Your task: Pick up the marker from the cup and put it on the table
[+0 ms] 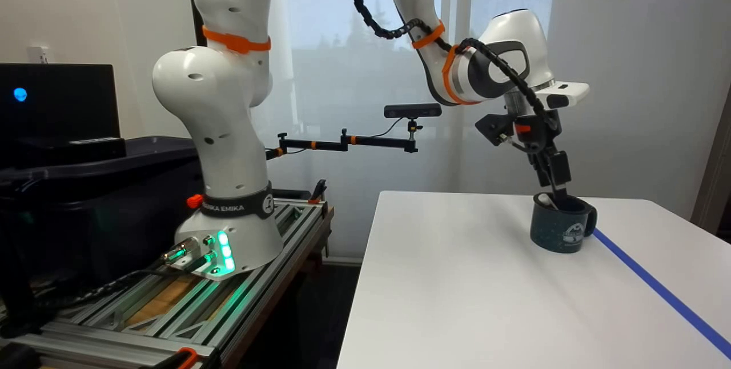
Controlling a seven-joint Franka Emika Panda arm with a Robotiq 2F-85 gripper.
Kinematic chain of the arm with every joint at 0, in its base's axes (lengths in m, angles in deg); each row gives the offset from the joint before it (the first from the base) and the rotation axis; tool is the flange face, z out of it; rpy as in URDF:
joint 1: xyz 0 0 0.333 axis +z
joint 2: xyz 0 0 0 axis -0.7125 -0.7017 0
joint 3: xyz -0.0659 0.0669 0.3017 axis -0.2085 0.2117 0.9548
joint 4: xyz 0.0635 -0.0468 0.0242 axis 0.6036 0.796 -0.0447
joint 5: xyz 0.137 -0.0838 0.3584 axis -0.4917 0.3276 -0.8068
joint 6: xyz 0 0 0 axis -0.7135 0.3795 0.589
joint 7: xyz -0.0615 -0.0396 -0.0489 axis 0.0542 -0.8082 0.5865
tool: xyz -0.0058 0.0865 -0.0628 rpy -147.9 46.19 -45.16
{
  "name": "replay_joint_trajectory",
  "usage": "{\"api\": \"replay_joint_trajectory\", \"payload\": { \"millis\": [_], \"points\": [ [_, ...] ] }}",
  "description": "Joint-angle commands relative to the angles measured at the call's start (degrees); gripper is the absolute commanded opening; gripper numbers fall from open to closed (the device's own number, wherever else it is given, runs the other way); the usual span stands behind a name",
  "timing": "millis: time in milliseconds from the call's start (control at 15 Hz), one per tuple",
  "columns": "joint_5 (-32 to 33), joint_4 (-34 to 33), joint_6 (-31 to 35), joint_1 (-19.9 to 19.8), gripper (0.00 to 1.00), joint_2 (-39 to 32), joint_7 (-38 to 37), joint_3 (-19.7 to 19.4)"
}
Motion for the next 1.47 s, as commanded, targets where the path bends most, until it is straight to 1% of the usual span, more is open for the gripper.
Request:
{"api": "replay_joint_trajectory", "payload": {
  "millis": [0, 200, 333, 400, 467, 533, 600, 667, 867, 933, 1067, 1267, 1333, 1400],
  "points": [
    [1.97, -1.1, 0.5, 1.54, 0.73, -1.21, -2.51, -1.34],
    [1.77, -0.88, 0.33, 2.06, 0.7, -1.58, -2.2, -1.41],
    [1.79, -0.86, 0.34, 2.39, 0.63, -1.74, -2.1, -1.51],
    [1.79, -0.97, 0.38, 2.58, 0.54, -1.9, -2.1, -1.63],
    [1.79, -1.03, 0.42, 2.73, 0.51, -2.01, -2.08, -1.74],
    [1.63, -0.98, 0.43, 2.8, 0.44, -2.01, -1.95, -1.75],
    [1.62, -1.03, 0.48, 2.92, 0.35, -2.09, -1.91, -1.87],
    [1.73, -1.05, 0.57, 3.02, 0.31, -2.15, -1.94, -2.05],
    [1.72, -1.07, 0.63, 3.08, 0.28, -2.14, -1.83, -2.31],
    [1.6, -1.09, 0.65, 3.05, 0.08, -2.13, -1.76, -2.29],
    [1.09, -0.75, 0.42, 2.95, 0.04, -1.45, -1.58, -1.98],
    [-3.15, 0.09, -1.99, 1.42, 0.05, 0.72, 0.68, 1.05],
    [-6.19, 0.33, -3.24, 3.48, 0.05, 1.82, 2.44, -0.37],
    [-8.2, 0.5, -4.72, 3.19, 0.05, 2.96, 3.24, 0.49]
  ]
}}
